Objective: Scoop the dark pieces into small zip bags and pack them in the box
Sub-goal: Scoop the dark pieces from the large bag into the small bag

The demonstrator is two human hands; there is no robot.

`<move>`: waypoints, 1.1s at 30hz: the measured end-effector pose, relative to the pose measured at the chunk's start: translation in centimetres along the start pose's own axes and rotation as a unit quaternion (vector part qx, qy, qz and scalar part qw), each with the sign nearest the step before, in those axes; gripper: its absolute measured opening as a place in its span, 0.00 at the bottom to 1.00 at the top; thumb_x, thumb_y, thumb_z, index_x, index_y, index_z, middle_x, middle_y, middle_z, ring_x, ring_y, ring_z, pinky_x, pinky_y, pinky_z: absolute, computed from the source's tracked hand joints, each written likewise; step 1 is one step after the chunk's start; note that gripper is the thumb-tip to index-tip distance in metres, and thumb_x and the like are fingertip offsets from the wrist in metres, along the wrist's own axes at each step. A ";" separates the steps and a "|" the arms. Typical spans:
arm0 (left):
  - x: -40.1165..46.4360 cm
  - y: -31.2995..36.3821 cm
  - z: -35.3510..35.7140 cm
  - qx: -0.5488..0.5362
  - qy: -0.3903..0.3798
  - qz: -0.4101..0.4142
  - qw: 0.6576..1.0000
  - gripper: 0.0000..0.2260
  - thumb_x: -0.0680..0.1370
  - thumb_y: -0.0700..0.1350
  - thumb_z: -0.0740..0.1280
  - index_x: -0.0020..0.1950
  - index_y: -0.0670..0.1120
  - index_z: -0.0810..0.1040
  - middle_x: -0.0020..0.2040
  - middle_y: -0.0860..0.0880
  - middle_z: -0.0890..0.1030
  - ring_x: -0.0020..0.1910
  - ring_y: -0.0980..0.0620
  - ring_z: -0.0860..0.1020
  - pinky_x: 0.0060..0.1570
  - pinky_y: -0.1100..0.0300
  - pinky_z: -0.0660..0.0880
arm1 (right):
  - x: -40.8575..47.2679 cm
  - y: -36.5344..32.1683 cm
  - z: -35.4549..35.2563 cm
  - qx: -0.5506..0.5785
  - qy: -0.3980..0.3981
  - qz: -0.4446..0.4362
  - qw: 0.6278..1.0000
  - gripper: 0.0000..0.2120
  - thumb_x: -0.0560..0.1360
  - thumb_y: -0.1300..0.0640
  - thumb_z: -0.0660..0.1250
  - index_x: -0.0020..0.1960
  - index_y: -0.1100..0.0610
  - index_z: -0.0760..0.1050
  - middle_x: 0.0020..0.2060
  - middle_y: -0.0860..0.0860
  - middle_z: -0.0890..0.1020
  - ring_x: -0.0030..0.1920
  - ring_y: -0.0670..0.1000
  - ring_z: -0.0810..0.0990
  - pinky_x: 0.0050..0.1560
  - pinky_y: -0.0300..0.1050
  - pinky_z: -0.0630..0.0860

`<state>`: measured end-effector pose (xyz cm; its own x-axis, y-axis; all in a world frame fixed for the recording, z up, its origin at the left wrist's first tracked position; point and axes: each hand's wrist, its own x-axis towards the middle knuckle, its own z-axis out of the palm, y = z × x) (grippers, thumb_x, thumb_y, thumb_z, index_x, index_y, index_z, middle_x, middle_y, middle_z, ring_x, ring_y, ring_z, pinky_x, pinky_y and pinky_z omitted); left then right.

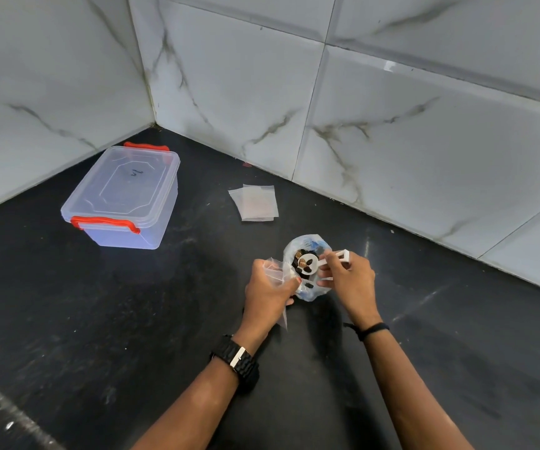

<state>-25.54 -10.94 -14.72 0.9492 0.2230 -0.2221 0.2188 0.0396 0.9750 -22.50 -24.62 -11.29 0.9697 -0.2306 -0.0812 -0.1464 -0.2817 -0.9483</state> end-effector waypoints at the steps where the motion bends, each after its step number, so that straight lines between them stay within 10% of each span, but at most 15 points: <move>1: -0.1 0.1 -0.1 0.015 0.003 0.009 1.000 0.19 0.71 0.43 0.74 0.56 0.47 0.70 0.50 0.49 0.80 0.47 0.52 0.82 0.45 0.49 0.82 | 0.0 0.0 -0.1 0.007 -0.001 0.004 1.000 0.07 0.78 0.58 0.64 0.45 0.60 0.79 0.35 0.55 0.83 0.33 0.47 0.82 0.36 0.45 0.82; 7: -1.1 0.1 -1.1 0.121 0.043 0.114 0.985 0.17 0.69 0.48 0.76 0.52 0.50 0.72 0.47 0.54 0.79 0.46 0.57 0.78 0.45 0.60 0.77 | -0.8 -1.1 -1.1 0.071 0.013 0.006 0.997 0.10 0.78 0.56 0.65 0.46 0.62 0.81 0.38 0.58 0.84 0.35 0.50 0.82 0.35 0.42 0.80; 21: -1.4 1.7 -1.7 0.120 0.055 0.174 0.976 0.14 0.70 0.51 0.73 0.52 0.51 0.76 0.45 0.54 0.81 0.44 0.56 0.80 0.44 0.59 0.78 | -5.9 -2.9 -0.3 -0.170 -0.057 -0.421 0.889 0.13 0.73 0.62 0.70 0.58 0.55 0.80 0.51 0.47 0.81 0.50 0.43 0.79 0.50 0.31 0.76; 33: -0.7 0.8 -0.9 0.117 0.052 0.111 0.985 0.18 0.71 0.48 0.75 0.54 0.48 0.70 0.49 0.50 0.80 0.48 0.52 0.79 0.49 0.57 0.77 | -3.3 -2.1 -1.3 0.005 0.042 -0.206 0.978 0.05 0.77 0.57 0.66 0.46 0.51 0.80 0.40 0.49 0.83 0.40 0.50 0.83 0.40 0.46 0.82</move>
<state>-26.22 -10.14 -13.77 0.9537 0.3005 0.0116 0.0655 -0.2454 0.9672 -25.65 -24.52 -8.65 0.9266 -0.1755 0.3325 0.2547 -0.3574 -0.8985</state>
